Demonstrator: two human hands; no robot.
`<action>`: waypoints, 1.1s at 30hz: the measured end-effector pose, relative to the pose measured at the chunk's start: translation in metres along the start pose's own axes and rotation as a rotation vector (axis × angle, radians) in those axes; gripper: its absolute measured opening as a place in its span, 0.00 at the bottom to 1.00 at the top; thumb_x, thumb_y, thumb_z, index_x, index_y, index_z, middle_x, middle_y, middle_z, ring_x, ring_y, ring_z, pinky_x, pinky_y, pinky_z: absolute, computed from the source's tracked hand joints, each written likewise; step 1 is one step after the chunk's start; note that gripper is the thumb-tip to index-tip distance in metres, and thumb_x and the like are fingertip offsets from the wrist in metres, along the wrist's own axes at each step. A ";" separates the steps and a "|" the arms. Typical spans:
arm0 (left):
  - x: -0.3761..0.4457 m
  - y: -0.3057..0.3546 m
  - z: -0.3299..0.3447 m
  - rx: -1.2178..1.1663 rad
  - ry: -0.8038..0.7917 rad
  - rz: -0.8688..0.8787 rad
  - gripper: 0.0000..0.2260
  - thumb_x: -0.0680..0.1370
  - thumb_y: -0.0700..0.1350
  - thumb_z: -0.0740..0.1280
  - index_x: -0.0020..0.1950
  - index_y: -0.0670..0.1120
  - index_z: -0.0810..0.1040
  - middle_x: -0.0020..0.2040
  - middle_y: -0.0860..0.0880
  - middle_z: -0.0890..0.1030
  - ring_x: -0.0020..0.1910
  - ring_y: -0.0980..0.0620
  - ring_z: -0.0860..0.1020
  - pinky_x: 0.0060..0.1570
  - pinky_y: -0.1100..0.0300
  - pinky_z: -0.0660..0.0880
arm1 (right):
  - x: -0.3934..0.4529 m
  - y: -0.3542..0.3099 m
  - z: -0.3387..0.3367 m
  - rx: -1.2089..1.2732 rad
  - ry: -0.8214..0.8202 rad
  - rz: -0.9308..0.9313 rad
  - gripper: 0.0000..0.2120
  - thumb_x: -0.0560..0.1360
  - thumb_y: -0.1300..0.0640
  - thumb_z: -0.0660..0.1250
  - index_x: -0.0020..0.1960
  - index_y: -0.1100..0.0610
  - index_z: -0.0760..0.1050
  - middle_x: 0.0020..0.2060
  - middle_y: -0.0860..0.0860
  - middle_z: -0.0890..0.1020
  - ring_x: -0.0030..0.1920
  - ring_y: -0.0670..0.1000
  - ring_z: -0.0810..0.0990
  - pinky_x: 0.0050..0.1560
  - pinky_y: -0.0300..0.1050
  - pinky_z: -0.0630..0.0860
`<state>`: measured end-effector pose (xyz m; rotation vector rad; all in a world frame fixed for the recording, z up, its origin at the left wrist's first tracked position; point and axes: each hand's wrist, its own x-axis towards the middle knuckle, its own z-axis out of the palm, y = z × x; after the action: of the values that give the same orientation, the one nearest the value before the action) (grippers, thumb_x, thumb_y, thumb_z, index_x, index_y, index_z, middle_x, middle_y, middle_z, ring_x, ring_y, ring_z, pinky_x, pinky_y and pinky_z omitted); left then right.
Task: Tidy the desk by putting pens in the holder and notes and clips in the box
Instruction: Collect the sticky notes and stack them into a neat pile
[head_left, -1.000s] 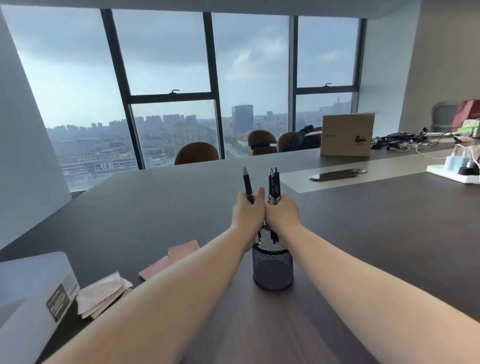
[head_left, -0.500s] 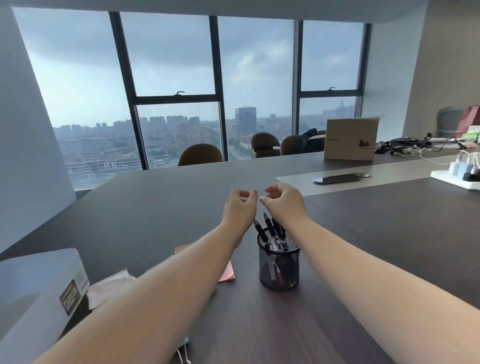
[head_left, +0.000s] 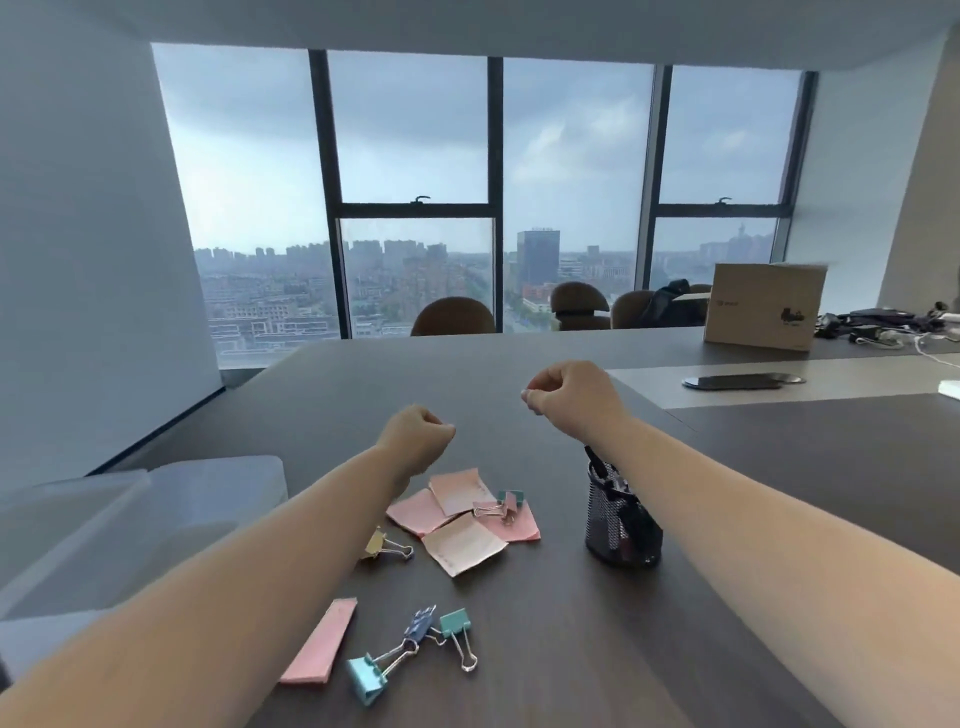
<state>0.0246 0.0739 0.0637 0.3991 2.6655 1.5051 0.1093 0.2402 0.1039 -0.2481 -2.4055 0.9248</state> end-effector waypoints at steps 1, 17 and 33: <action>0.000 -0.011 -0.010 0.048 -0.010 -0.035 0.06 0.78 0.44 0.64 0.48 0.42 0.74 0.48 0.42 0.78 0.48 0.45 0.76 0.46 0.55 0.74 | -0.001 -0.004 0.008 -0.008 -0.055 0.009 0.08 0.73 0.57 0.69 0.47 0.60 0.83 0.41 0.55 0.84 0.42 0.51 0.79 0.46 0.42 0.74; 0.040 -0.119 -0.049 0.794 -0.074 -0.212 0.18 0.80 0.48 0.60 0.67 0.42 0.70 0.66 0.45 0.76 0.64 0.45 0.75 0.59 0.57 0.72 | 0.038 0.033 0.140 -0.487 -0.494 0.199 0.15 0.71 0.48 0.68 0.37 0.60 0.73 0.35 0.53 0.78 0.42 0.56 0.77 0.39 0.41 0.71; 0.031 -0.093 -0.042 0.927 -0.239 -0.318 0.16 0.81 0.40 0.56 0.67 0.37 0.72 0.67 0.41 0.75 0.53 0.45 0.75 0.63 0.57 0.71 | 0.056 0.042 0.164 -0.450 -0.580 0.448 0.27 0.65 0.44 0.76 0.56 0.58 0.72 0.48 0.52 0.81 0.55 0.57 0.80 0.61 0.51 0.75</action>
<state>-0.0306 0.0006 0.0091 0.1427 2.8574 0.0709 -0.0283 0.1986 -0.0013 -0.8081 -3.1673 0.6792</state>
